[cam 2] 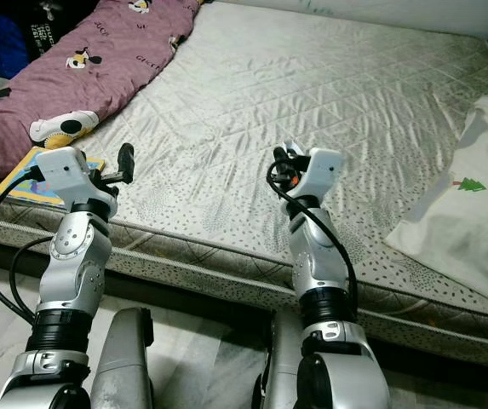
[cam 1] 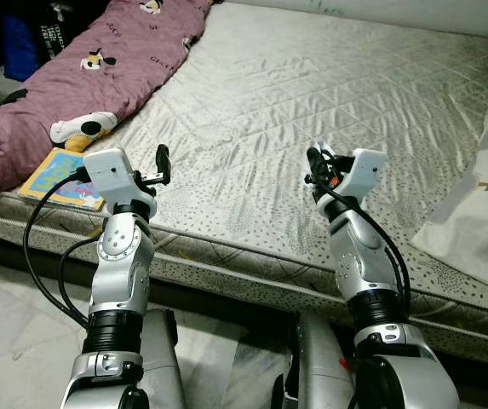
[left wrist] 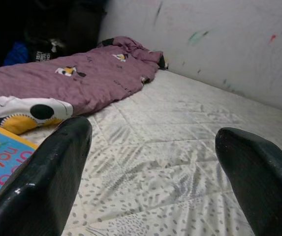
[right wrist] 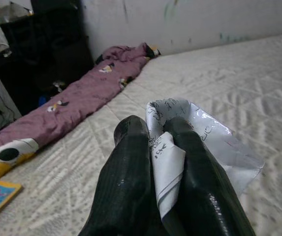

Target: Clean up the room

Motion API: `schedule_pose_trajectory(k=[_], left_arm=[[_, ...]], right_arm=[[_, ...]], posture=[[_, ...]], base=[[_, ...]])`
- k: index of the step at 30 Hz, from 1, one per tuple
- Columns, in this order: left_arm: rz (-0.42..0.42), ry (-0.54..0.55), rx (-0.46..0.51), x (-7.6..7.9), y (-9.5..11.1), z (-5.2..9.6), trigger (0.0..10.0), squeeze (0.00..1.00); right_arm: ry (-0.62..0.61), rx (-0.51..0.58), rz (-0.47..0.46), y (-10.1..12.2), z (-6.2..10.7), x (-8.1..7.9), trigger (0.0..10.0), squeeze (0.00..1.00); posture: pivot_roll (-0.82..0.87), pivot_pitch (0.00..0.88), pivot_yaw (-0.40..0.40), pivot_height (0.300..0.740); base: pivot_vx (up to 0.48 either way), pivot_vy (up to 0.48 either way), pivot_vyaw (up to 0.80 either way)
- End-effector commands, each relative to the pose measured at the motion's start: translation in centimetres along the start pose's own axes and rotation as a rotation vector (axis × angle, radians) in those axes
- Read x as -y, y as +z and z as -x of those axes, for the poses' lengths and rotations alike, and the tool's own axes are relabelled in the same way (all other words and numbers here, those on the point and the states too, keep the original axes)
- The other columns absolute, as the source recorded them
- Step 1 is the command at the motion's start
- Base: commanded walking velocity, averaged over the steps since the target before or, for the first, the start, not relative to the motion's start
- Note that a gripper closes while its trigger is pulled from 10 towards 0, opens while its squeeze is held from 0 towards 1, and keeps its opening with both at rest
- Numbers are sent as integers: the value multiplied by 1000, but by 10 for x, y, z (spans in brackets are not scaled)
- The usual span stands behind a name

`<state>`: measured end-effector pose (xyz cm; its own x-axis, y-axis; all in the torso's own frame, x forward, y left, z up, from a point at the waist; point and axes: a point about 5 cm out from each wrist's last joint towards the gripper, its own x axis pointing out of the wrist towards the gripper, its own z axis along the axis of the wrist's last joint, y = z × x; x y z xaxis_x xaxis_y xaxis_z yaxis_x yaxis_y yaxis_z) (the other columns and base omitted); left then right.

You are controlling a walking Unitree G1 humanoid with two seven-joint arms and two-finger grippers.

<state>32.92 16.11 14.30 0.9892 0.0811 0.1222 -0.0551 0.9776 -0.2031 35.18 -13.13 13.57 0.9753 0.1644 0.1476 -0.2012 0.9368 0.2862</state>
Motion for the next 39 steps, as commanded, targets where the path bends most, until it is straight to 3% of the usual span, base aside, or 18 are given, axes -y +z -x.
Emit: schedule_pose_trajectory(k=[1,10,21,32,39], left_arm=[[-16,1,2,-3,0,1,10000,0],[-20,5,10,-5,2,0,10000,0],[-14,-3,-2,1,1,-5,10000,0],[-1,38,-17,2,-2,-8,10000,0],[14,-18,-49,5,-11,-2,10000,0]], right_arm=[[3,24,24,10,-2,-2,10000,0],[6,59,72,20,0,-8,10000,0],[-33,72,133,23,7,-5,10000,0],[-39,73,174,25,8,-3,10000,0],[-77,47,192,16,18,3,10000,0]], posture=[[2,0,-16,628],[1,0,-13,678],[-16,0,-4,740],[-17,0,-13,740],[-35,0,7,740]], base=[[0,0,0],[0,0,0],[0,0,0],[0,0,0],[0,0,0]])
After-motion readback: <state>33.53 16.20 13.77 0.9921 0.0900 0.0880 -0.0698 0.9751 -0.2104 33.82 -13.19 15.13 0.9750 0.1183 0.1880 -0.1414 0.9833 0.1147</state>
